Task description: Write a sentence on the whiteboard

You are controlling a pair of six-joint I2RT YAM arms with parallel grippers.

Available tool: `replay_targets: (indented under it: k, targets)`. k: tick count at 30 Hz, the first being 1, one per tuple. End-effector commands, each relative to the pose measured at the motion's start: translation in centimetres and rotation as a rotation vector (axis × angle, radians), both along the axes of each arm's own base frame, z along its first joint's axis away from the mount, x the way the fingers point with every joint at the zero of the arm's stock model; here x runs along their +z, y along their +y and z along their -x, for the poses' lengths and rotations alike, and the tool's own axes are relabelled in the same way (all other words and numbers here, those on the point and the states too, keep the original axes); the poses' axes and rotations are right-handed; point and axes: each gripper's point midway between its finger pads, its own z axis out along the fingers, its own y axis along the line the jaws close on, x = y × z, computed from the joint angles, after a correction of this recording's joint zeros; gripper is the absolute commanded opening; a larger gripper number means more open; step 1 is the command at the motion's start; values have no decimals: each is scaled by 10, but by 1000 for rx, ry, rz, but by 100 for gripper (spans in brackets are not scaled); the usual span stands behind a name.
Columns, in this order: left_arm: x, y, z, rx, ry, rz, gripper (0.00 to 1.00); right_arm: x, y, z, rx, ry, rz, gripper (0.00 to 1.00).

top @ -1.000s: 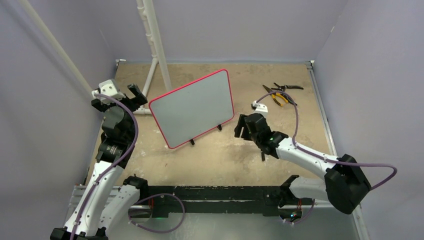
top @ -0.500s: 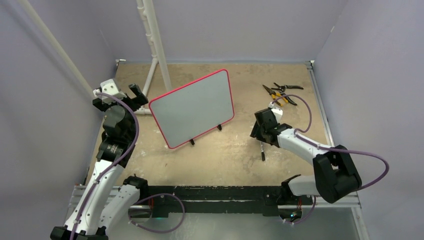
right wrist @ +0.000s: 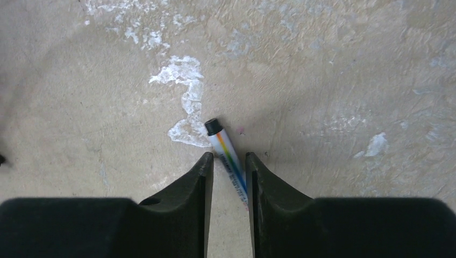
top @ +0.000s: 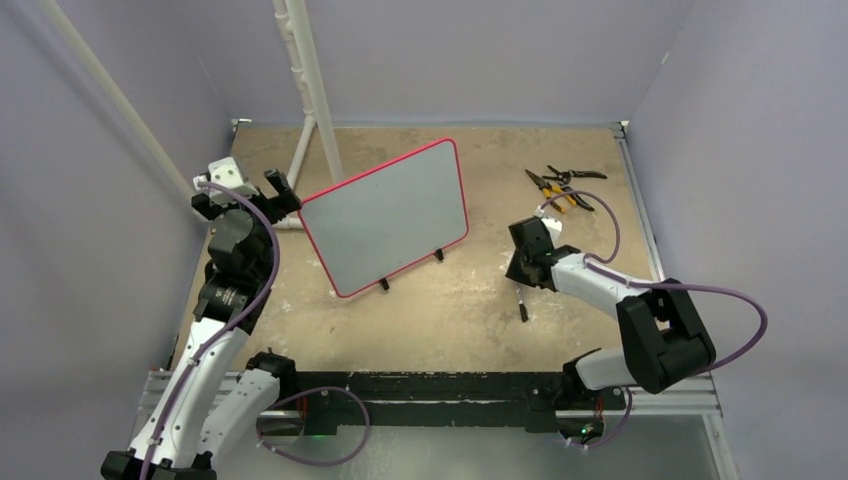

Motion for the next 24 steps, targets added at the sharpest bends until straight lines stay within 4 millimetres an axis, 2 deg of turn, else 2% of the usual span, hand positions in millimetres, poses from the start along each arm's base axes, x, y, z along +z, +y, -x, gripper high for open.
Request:
replay_targets:
  k: [1, 4, 5, 8, 11, 14, 17, 22, 24]
  targets:
    - [2, -8, -4, -40, -8, 6, 99, 2, 11, -4, 26, -13, -56, 24]
    - [2, -10, -6, -57, -3, -8, 99, 3, 15, -3, 41, -20, -79, 3]
    - [3, -12, -7, -66, -4, -11, 98, 4, 17, -3, 46, -22, -89, 0]
    - [8, -19, -10, -108, 0, -25, 97, 12, 23, -5, 72, -45, -119, 0]
    - [24, -33, -15, -188, -3, -43, 96, 28, 33, -10, 119, -99, -162, 0]
    - [43, -58, -22, -313, -4, -50, 94, 57, 39, -21, 160, -211, -192, 0]
    - [66, -92, -26, -484, -14, -37, 92, 93, 49, -24, 235, -328, -245, 0]
    - [80, -149, -24, -755, 3, 26, 88, 161, 67, -19, 357, -544, -358, 0]
    - [82, -170, -18, -836, 7, 60, 86, 194, 76, -13, 424, -657, -417, 0]
